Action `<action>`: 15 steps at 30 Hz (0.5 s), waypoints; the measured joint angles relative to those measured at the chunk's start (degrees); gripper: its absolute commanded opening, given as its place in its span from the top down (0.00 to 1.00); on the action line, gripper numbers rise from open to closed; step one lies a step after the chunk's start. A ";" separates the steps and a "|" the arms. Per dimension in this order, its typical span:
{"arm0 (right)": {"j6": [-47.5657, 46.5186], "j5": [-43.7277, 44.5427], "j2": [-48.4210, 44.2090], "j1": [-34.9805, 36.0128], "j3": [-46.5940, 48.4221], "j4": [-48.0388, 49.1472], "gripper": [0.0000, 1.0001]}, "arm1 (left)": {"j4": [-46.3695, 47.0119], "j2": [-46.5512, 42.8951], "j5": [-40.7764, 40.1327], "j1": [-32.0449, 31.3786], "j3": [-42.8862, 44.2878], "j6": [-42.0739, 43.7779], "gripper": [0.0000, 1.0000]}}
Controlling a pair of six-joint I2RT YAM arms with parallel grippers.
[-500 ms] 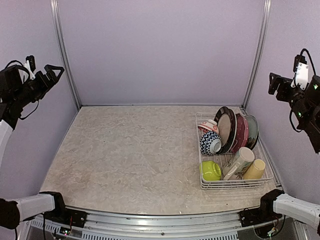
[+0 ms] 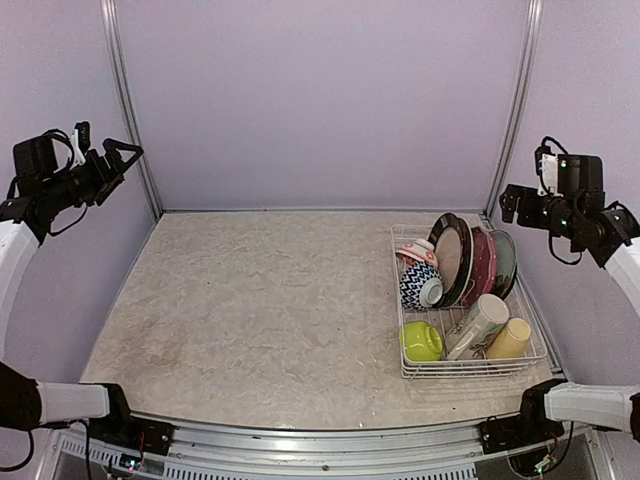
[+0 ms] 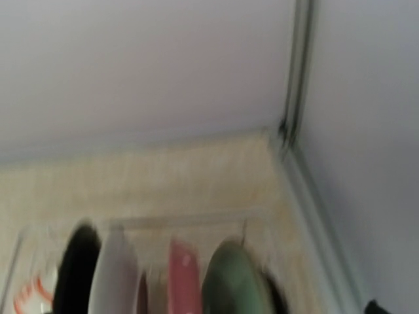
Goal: Unload the mixed dishes from the dish rack
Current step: Grab the plate from the dish rack.
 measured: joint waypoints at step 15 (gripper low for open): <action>4.24 -0.13 14.32 -0.02 1.38 -10.91 0.19 | 2.27 7.63 14.51 -0.83 -1.38 -5.01 0.01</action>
